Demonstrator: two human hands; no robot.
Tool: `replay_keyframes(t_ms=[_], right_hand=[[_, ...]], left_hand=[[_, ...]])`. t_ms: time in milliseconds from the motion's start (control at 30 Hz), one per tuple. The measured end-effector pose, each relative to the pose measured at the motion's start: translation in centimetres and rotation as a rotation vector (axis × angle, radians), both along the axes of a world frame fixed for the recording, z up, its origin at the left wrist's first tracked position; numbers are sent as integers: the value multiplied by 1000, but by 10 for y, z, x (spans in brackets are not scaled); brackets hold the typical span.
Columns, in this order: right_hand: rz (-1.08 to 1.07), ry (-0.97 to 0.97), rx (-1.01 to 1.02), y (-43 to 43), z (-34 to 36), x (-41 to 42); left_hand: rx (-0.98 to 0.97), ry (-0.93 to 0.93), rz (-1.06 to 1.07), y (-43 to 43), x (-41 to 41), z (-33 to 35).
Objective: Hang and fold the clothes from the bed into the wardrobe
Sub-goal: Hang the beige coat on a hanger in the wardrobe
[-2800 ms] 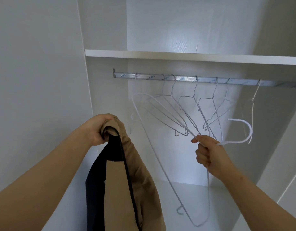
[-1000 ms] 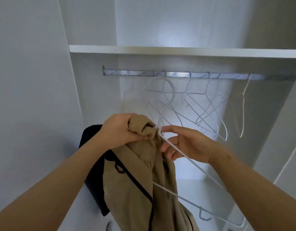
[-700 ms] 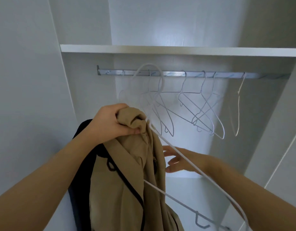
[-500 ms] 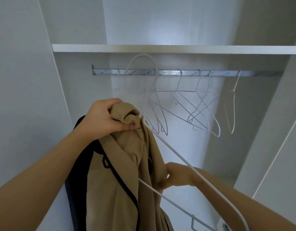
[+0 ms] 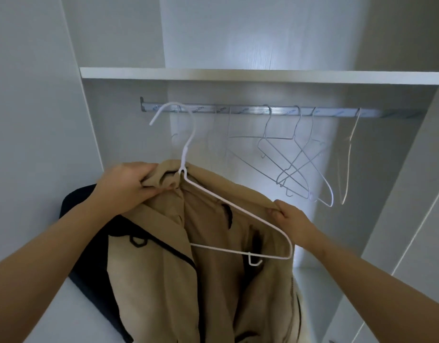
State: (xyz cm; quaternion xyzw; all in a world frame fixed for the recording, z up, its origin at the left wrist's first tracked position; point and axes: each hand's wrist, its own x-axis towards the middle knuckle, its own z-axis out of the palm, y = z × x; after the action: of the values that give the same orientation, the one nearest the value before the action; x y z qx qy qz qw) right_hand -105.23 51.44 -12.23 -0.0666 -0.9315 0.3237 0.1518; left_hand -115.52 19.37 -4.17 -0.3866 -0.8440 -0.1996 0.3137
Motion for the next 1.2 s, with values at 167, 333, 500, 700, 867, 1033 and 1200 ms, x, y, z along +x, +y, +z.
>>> replay_keyframes(t_ms=[167, 333, 500, 700, 867, 1033, 1200], right_hand=[[-81, 54, -52, 13, 12, 4], [-203, 71, -214, 2, 24, 6], [-175, 125, -530, -28, 47, 12], [206, -100, -468, -59, 60, 37], [-226, 659, 464, -26, 52, 45], [-106, 276, 363, -11, 48, 43], [48, 275, 329, -34, 40, 47]], left_hand=[[-149, 374, 40, 14, 17, -17], [-276, 57, 351, 63, 37, -46], [-140, -65, 476, 102, 52, -59], [278, -153, 294, 111, 58, -42], [424, -183, 170, 91, 60, -26], [407, -145, 88, 85, 68, -10], [244, 31, 24, 87, 86, -12]])
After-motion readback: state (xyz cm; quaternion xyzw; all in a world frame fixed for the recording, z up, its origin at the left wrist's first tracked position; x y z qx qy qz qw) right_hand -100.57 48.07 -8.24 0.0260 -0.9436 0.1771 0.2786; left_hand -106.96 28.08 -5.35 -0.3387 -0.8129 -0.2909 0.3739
